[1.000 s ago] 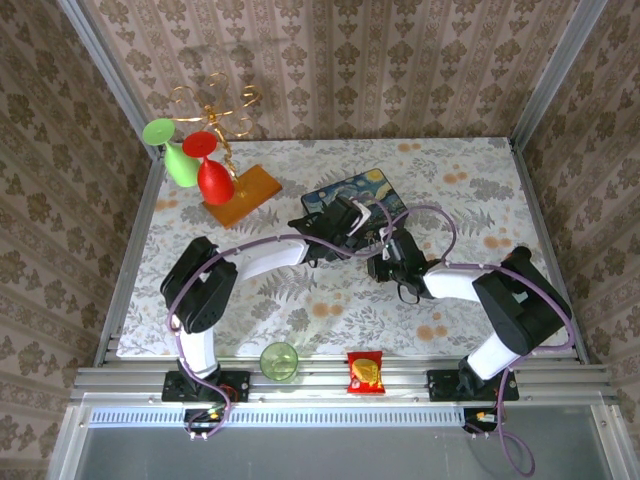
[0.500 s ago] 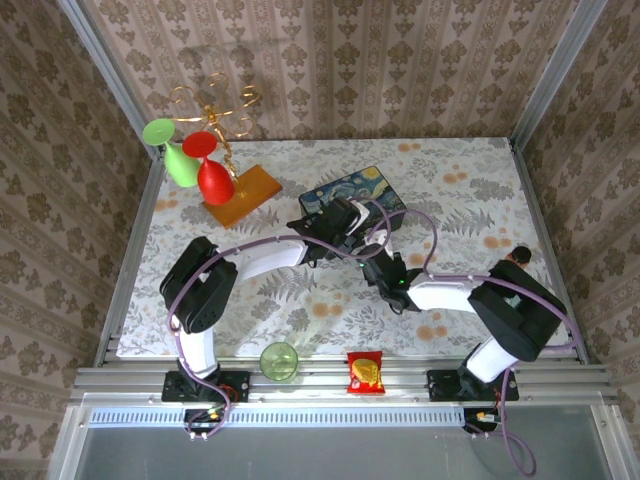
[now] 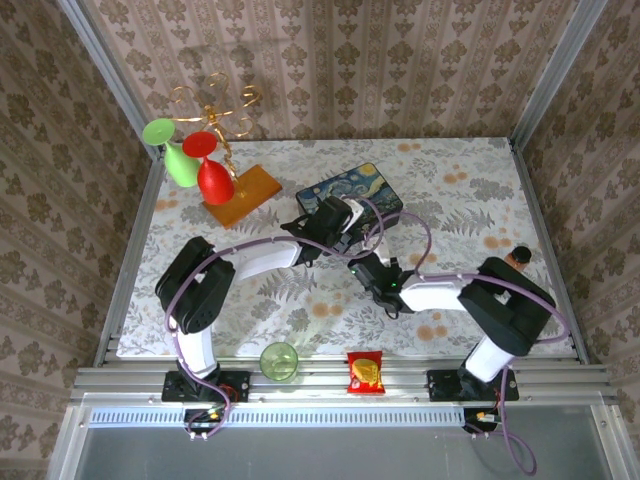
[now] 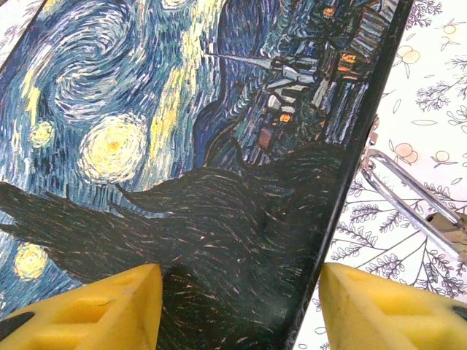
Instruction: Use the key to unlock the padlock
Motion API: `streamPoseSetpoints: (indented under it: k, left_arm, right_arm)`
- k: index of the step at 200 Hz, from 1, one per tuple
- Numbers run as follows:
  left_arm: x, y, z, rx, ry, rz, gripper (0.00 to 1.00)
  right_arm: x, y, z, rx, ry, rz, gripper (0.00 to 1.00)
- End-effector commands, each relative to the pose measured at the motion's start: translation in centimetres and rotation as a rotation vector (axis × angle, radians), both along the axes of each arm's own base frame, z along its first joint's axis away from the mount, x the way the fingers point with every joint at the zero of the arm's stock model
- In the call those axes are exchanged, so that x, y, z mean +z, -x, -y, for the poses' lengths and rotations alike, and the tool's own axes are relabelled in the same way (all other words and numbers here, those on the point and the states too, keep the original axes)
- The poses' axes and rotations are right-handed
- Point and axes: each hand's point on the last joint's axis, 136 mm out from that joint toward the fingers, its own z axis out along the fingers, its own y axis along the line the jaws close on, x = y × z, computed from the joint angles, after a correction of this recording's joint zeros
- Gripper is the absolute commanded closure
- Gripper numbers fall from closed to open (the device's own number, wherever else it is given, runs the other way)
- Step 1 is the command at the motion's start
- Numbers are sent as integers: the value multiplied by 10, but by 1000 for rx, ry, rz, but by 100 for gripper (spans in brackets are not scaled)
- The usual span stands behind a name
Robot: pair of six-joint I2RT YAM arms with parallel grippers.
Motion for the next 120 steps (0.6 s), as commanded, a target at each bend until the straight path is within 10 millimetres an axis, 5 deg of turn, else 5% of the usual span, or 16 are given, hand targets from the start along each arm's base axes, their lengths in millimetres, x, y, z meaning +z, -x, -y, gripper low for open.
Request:
streamPoseSetpoints:
  k: [1, 41, 77, 120]
  left_arm:
    - [-63, 39, -35, 6, -141, -230, 42]
    - [-44, 35, -31, 7, -84, -212, 41]
    - [-9, 30, -28, -2, -76, -136, 37]
    - [-20, 30, -45, 11, -216, -112, 34]
  right_arm:
    - [21, -2, -8, 19, -189, 24, 50]
    - [43, -8, -8, 103, -526, -23, 47]
    - [37, -24, -9, 167, -538, -104, 50]
    - [34, -43, -15, 198, -553, -112, 58]
